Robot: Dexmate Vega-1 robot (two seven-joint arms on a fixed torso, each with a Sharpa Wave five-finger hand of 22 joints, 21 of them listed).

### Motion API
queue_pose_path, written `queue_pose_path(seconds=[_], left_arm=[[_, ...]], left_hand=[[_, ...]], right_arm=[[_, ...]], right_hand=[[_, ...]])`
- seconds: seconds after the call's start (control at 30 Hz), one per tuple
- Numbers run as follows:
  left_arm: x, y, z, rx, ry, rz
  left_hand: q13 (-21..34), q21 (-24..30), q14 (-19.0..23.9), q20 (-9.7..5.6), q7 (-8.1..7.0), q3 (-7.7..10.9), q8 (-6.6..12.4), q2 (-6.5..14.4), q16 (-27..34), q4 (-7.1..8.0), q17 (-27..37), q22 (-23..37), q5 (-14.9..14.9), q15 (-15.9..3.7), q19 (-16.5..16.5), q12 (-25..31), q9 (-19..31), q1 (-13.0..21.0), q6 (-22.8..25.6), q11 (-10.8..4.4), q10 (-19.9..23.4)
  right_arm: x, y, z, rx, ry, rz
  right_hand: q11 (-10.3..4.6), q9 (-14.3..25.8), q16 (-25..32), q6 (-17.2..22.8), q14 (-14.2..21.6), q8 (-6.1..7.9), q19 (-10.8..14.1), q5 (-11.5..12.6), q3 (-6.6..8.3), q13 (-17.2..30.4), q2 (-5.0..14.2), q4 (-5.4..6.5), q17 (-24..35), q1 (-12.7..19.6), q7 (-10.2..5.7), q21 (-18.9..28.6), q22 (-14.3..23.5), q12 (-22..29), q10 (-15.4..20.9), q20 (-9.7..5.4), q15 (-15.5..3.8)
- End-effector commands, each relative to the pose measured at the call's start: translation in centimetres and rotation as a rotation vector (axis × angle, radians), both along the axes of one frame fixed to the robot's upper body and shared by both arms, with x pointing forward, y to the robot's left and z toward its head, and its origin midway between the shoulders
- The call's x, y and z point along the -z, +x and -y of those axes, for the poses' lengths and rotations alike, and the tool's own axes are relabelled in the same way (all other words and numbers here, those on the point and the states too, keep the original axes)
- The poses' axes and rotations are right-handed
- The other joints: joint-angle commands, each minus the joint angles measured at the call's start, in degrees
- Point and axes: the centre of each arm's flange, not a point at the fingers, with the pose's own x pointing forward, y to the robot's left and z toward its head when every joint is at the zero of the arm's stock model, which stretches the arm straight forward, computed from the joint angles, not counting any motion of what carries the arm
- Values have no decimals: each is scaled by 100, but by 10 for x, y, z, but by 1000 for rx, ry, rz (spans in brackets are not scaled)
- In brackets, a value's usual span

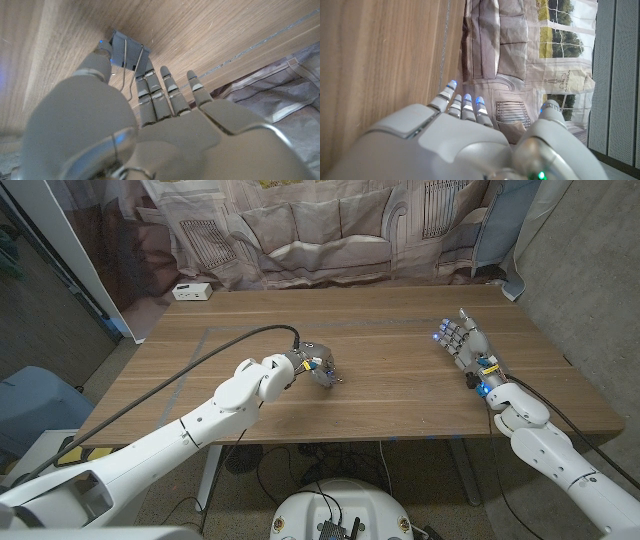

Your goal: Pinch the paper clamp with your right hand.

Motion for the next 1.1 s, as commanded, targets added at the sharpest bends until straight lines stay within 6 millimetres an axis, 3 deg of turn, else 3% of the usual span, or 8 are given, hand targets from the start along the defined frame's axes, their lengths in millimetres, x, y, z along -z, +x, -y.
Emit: queue_pose_path(seconds=[0.03, 0.43, 1.1], left_arm=[[-13, -1, -4, 50, -192, 88], [-38, -12, -6, 117, -400, 232], [-71, -11, 23, 254, -595, 349]], left_hand=[[17, 35, 57, -3, -259, -2, 40, 454, 32, 11, 7, -4, 52, -381, 65, 14, 36, 486, 430, -510, 558], [35, 47, 125, -2, -280, -33, 6, 450, 29, 13, 5, -1, 56, -376, 163, -20, 39, 532, 419, -530, 545], [71, 22, 127, 8, -330, -123, -91, 334, -46, 12, -17, -4, 49, -394, 251, -124, 45, 578, 324, -577, 433]], right_arm=[[-9, -8, 3, 13, -9, 26], [-27, -23, 3, 45, -57, 55], [-53, -52, -9, 240, -255, 59]], right_hand=[[11, 24, 22, 42, 48, 20, -2, -16, -25, 16, -1, 14, 15, 42, 4, 34, 17, 21, 57, -2, 6], [-7, 36, 40, 251, 111, 93, 50, -17, -14, 17, 16, -3, 9, 92, 47, 57, 16, 45, 132, 11, -10], [5, 52, 126, 327, 433, 111, 386, -40, 130, 20, 116, -133, -5, 445, 72, 140, 12, 99, 354, 48, 23]])
